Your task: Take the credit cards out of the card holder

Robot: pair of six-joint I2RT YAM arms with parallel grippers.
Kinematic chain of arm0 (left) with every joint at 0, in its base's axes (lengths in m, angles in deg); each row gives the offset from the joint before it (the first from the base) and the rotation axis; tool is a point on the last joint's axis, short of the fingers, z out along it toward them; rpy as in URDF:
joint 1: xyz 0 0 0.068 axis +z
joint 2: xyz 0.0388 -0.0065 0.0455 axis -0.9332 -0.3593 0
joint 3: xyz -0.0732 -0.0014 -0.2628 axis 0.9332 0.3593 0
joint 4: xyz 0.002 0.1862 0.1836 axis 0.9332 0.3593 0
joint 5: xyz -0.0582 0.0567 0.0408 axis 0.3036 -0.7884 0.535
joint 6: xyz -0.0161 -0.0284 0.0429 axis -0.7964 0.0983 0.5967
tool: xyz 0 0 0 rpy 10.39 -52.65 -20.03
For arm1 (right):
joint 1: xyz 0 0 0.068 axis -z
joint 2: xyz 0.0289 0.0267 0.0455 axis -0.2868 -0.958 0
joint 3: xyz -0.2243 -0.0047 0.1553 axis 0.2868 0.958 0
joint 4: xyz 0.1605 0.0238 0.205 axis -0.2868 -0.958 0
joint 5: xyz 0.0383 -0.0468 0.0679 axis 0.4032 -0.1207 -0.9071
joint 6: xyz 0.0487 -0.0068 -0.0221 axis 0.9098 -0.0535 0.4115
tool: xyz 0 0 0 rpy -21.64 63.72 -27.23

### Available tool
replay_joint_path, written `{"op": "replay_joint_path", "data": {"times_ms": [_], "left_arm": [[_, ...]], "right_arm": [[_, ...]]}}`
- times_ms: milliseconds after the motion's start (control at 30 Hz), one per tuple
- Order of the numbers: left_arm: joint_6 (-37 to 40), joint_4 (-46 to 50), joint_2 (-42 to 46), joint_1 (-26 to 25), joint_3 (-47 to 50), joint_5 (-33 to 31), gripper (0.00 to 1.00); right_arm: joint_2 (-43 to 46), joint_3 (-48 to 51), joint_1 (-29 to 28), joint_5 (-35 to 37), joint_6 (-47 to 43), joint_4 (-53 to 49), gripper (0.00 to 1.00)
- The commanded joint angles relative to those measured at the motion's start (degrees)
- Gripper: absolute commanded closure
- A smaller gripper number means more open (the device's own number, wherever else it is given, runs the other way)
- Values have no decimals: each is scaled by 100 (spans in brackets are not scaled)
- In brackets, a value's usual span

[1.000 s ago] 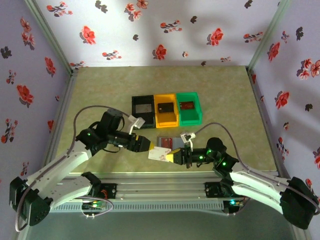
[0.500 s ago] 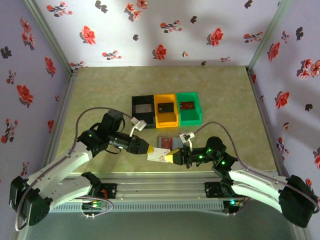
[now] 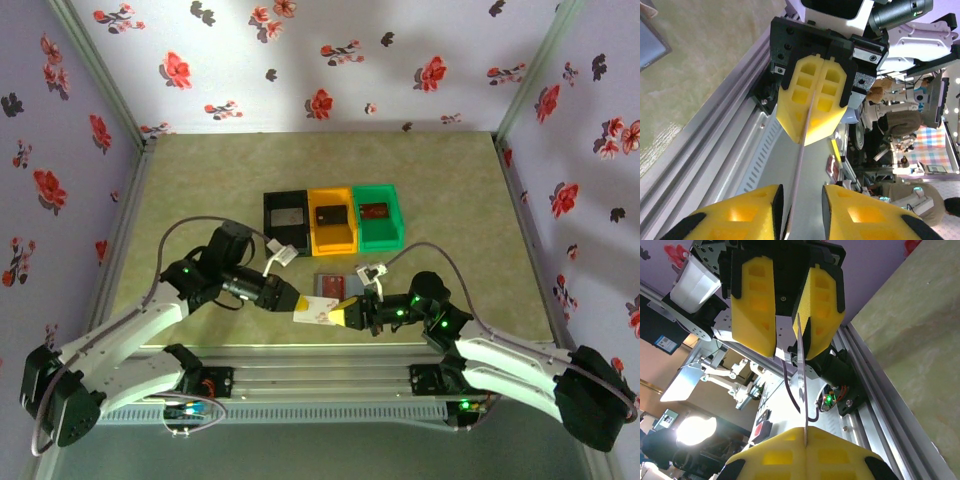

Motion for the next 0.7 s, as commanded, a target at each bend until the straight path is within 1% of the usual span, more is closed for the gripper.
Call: {"op": "replay_joint_path", "data": {"times_ms": [0, 133, 367, 500, 533, 600, 667], "left_arm": [[108, -10, -38, -45, 34, 234, 72], [149, -5, -38, -43, 7, 226, 79], [219, 48, -34, -43, -35, 208, 100], [243, 65, 38, -38, -79, 87, 100], [245, 65, 74, -34, -89, 19, 100], [246, 72, 159, -23, -95, -117, 100], [262, 132, 228, 29, -107, -306, 100]], "right_arm": [[-2, -181, -13, -106, -11, 283, 100], [-7, -203, -11, -131, -20, 264, 100], [8, -190, -16, -100, -28, 201, 100], [92, -207, -5, 50, -160, -96, 100], [131, -209, 14, 120, -186, -200, 96], [241, -216, 42, 229, -262, -396, 86], [425, -261, 207, 470, -352, -852, 77]]}}
